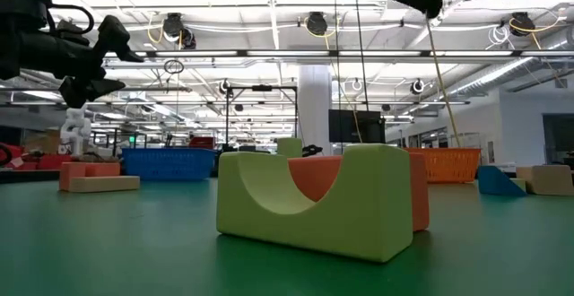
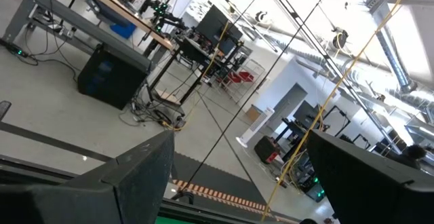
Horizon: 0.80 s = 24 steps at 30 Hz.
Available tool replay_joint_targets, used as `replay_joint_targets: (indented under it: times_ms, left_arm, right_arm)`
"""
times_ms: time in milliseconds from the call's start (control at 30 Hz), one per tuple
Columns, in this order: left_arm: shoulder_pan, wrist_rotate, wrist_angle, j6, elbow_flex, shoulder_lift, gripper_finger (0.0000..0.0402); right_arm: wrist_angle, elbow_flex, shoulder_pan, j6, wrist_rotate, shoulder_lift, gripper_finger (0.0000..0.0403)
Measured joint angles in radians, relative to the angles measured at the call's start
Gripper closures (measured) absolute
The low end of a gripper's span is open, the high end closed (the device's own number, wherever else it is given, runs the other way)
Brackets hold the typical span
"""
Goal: Sort & place blocks by color
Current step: Put the right brown block in the orange basket
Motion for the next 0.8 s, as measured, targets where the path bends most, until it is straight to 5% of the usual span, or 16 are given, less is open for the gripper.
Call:
replay_joint_targets:
  times_ms: [233,500,800]
  left_arm:
    - [0.000,0.000,0.000,0.000,0.000,0.000,0.0064]
    - [0.000,0.000,0.000,0.000,0.000,0.000,0.0064]
    - [0.000,0.000,0.000,0.000,0.000,0.000,0.0064]
  right_arm:
    - [-0.443,0.175,0.000,0.230,0.225,0.060,0.0078]
    - [-0.654,0.326,0.036,0.437,0.119,0.238,0.0078]
    - [-1.226,0.399,0.033,0.828,0.070,0.389,0.0078]
